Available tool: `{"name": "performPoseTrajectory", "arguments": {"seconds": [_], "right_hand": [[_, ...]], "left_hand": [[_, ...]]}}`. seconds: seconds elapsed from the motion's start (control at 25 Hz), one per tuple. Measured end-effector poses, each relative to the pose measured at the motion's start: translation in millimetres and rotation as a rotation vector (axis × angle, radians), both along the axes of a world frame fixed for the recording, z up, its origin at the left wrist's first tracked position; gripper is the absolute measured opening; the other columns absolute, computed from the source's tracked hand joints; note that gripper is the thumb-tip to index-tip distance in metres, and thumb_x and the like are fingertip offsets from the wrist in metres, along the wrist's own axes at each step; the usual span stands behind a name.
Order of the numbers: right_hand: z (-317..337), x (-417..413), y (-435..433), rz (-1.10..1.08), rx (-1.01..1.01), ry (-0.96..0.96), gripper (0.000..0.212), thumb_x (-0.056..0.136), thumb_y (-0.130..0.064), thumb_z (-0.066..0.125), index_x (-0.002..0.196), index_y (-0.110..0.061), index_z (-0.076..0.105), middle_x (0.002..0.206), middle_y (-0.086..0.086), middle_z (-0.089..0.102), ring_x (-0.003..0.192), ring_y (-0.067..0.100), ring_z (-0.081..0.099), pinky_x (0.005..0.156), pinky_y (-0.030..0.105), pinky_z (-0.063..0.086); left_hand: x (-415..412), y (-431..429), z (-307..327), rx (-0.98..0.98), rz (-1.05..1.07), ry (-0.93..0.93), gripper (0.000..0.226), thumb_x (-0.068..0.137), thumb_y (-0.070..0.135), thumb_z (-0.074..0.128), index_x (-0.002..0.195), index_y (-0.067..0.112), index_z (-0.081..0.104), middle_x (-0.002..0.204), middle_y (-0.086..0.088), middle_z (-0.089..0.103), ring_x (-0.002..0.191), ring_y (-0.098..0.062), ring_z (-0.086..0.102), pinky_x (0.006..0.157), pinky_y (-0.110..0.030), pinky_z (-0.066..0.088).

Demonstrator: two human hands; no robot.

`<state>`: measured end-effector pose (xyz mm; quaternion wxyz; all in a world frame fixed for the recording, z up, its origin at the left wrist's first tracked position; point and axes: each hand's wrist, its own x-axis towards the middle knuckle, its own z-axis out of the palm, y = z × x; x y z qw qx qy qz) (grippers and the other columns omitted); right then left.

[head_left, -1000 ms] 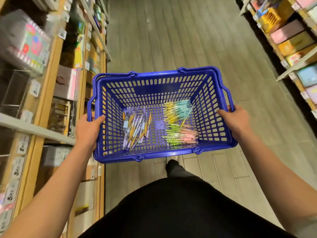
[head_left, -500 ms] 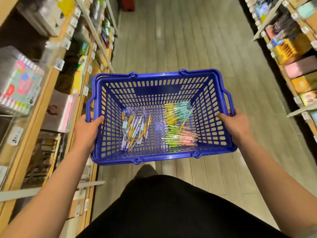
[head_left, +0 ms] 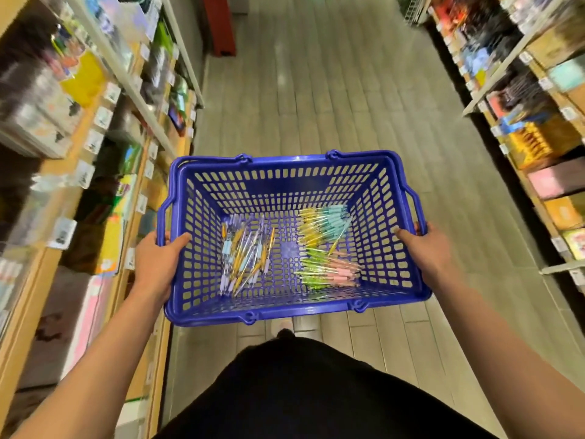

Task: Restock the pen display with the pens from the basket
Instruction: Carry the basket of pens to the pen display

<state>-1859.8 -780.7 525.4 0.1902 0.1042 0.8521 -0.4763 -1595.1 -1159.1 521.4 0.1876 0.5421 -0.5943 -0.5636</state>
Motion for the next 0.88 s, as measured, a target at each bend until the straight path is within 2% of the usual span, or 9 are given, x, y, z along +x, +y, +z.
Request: {"name": "performPoseTrajectory", "arguments": {"seconds": [0.16,0.32,0.4,0.48,0.6,0.72,0.8,0.88], "right_hand": [[11,-78,-56,-0.013,-0.029,0.073,0.024,0.080,-0.036,0.079,0.092,-0.031,0.059,0.079,-0.006,0.073,0.055,0.007,0.071,0.044,0.019,0.052],[5,-156,-106,-0.002,-0.038,0.087,0.025,0.078,-0.037,0.079,0.093,-0.032,0.059,0.076,-0.007,0.072,0.054,0.005,0.071,0.039,0.015,0.048],[-3,-199,-133,0.017,-0.056,0.069,0.028,0.080,-0.038,0.078,0.098,-0.030,0.059,0.080,-0.005,0.073,0.057,0.008,0.072,0.043,0.020,0.053],[-8,-247,-163,0.044,-0.041,0.046,0.029,0.081,-0.040,0.077,0.100,-0.031,0.056,0.081,-0.005,0.073,0.057,0.007,0.072,0.041,0.019,0.051],[-13,-317,-208,0.072,-0.045,0.027,0.035,0.083,-0.041,0.076,0.108,-0.026,0.057,0.081,-0.005,0.073,0.056,0.007,0.072,0.040,0.017,0.049],[-9,-392,-256,0.124,-0.024,0.020,0.039,0.084,-0.043,0.075,0.113,-0.024,0.056,0.081,-0.005,0.073,0.056,0.007,0.072,0.039,0.016,0.049],[-5,-438,-286,0.147,-0.030,0.014,0.039,0.083,-0.043,0.075,0.113,-0.026,0.055,0.085,-0.004,0.074,0.060,0.011,0.074,0.046,0.023,0.055],[-3,-481,-314,0.159,-0.030,0.031,0.038,0.084,-0.042,0.075,0.112,-0.027,0.055,0.089,-0.003,0.075,0.064,0.014,0.075,0.053,0.026,0.057]], "left_hand": [[-86,-58,13,-0.018,-0.017,-0.006,0.019,0.088,0.026,0.077,0.088,0.021,0.059,0.094,-0.012,0.076,0.081,-0.029,0.076,0.076,-0.047,0.062],[-160,-105,8,-0.002,-0.011,-0.014,0.020,0.090,0.029,0.076,0.100,0.022,0.060,0.101,-0.010,0.075,0.087,-0.029,0.075,0.081,-0.049,0.061],[-201,-127,4,0.000,0.001,-0.006,0.018,0.090,0.027,0.075,0.096,0.023,0.059,0.100,-0.010,0.075,0.086,-0.029,0.075,0.080,-0.048,0.061],[-245,-152,1,0.000,0.026,-0.010,0.017,0.090,0.024,0.075,0.092,0.022,0.058,0.099,-0.012,0.075,0.086,-0.030,0.075,0.080,-0.048,0.061],[-306,-188,0,0.004,0.062,-0.013,0.018,0.090,0.022,0.075,0.097,0.016,0.060,0.099,-0.013,0.076,0.086,-0.032,0.075,0.081,-0.049,0.061],[-369,-226,4,-0.017,0.106,-0.031,0.017,0.089,0.022,0.076,0.096,0.018,0.061,0.091,-0.009,0.076,0.075,-0.025,0.076,0.066,-0.037,0.060],[-408,-251,7,-0.017,0.126,-0.023,0.015,0.088,0.023,0.076,0.092,0.022,0.062,0.088,-0.006,0.076,0.070,-0.023,0.076,0.056,-0.031,0.057],[-442,-276,9,-0.021,0.147,-0.026,0.017,0.087,0.022,0.077,0.096,0.018,0.064,0.087,-0.008,0.076,0.066,-0.023,0.076,0.050,-0.030,0.057]]}}
